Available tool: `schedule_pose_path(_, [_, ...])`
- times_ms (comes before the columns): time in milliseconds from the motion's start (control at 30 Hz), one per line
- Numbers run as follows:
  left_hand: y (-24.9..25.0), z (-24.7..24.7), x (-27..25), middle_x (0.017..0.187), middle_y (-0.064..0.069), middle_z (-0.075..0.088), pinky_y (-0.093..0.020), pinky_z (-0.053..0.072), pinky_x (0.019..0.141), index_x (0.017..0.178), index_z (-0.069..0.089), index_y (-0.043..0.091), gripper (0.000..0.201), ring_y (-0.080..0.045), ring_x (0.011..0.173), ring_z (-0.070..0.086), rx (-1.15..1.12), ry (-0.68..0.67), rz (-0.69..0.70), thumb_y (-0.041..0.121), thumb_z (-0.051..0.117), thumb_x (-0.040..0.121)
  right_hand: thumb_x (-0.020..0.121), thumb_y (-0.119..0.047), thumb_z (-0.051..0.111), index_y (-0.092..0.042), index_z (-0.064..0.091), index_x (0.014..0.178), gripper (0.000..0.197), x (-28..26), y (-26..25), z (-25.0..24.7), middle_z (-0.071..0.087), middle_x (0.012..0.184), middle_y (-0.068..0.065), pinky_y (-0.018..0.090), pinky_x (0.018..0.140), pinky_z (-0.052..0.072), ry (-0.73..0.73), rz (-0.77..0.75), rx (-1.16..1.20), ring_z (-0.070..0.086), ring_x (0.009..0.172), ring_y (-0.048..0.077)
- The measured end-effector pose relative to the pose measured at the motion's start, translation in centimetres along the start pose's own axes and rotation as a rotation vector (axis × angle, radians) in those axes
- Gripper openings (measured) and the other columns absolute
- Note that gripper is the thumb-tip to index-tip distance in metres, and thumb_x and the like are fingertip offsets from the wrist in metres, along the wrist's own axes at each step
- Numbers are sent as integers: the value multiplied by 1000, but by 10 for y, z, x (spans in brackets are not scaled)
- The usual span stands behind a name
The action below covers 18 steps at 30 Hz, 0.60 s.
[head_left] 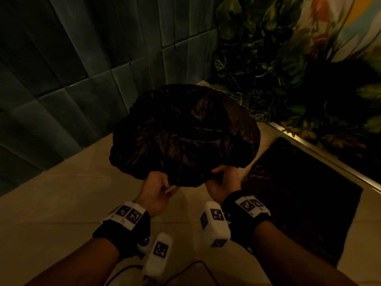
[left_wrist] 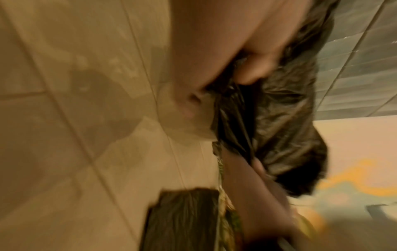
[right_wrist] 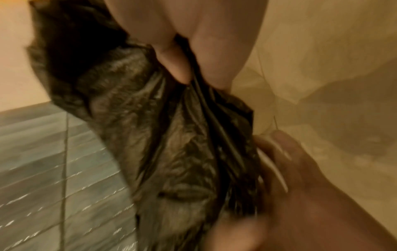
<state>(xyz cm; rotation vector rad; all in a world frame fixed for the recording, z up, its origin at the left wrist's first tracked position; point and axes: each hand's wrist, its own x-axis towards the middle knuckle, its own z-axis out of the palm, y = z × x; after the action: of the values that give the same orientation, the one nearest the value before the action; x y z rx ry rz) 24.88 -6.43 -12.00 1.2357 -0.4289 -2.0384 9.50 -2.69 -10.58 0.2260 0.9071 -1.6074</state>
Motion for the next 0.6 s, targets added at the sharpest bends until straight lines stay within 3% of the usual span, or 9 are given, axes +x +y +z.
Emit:
schedule_pose_path(67, [1, -3, -11, 88, -1, 55, -42, 42, 99, 62, 53, 16, 17, -27, 96, 53, 15, -151, 10, 2, 50, 53, 53, 7, 29, -14, 35, 58, 22, 4, 5, 3, 48, 68, 4, 32, 74, 44, 21, -14, 58, 47, 70, 25])
schedule_pose_path(133, [4, -2, -11, 108, -1, 63, -40, 41, 104, 96, 64, 16, 37, -26, 109, 55, -65, -185, 32, 8, 62, 60, 52, 3, 30, -14, 37, 57, 19, 7, 7, 4, 50, 65, 2, 32, 78, 44, -2, 2, 122, 47, 69, 23])
schedule_pose_path(233, [11, 12, 1, 123, -9, 62, -34, 46, 96, 117, 61, 9, 36, -26, 113, 57, -227, -137, 7, 6, 46, 85, 56, -6, 35, -10, 56, 76, 29, 6, 7, 6, 62, 81, 5, 35, 83, 51, -23, 15, 199, 59, 79, 29])
schedule_pose_path(333, [16, 23, 17, 117, -13, 61, -37, 52, 85, 119, 58, 10, 32, -28, 106, 57, -260, -87, 0, 14, 34, 98, 63, -13, 36, -11, 63, 73, 29, 9, 4, 6, 69, 68, 8, 43, 70, 58, -15, -36, 243, 69, 63, 27])
schedule_pose_path(433, [20, 30, 25, 132, -11, 54, -42, 42, 98, 135, 47, 15, 39, -30, 121, 49, -190, -81, 6, 27, 31, 101, 61, -17, 42, -15, 62, 81, 28, 15, 2, -1, 66, 80, 3, 38, 95, 48, -9, 8, 205, 63, 78, 26])
schedule_pose_path(500, [20, 24, 29, 134, -10, 55, -43, 45, 94, 133, 50, 15, 40, -31, 121, 51, -162, -65, -11, 30, 34, 100, 60, -20, 44, -14, 63, 94, 39, 15, -1, -7, 66, 97, 5, 40, 100, 42, -22, 29, 115, 59, 96, 29])
schedule_pose_path(533, [22, 19, 29, 127, -11, 58, -42, 48, 88, 123, 57, 12, 35, -31, 116, 53, -120, -51, -21, 28, 37, 99, 59, -22, 45, -14, 62, 100, 45, 13, -5, -10, 65, 106, 5, 43, 104, 38, -12, 41, 59, 56, 106, 31])
schedule_pose_path(567, [23, 13, 28, 114, -10, 60, -40, 49, 82, 102, 62, 9, 27, -31, 106, 56, -50, -31, -39, 21, 39, 96, 59, -24, 45, -13, 60, 101, 46, 10, -9, -14, 63, 112, 6, 46, 106, 36, 5, 52, -4, 54, 111, 32])
schedule_pose_path(600, [25, 5, 24, 99, -8, 58, -37, 49, 77, 76, 56, 9, 21, -29, 95, 56, 22, 14, -58, 12, 40, 89, 59, -24, 44, -13, 57, 97, 41, 9, -13, -19, 61, 115, 7, 50, 106, 34, 35, 55, -59, 53, 114, 34])
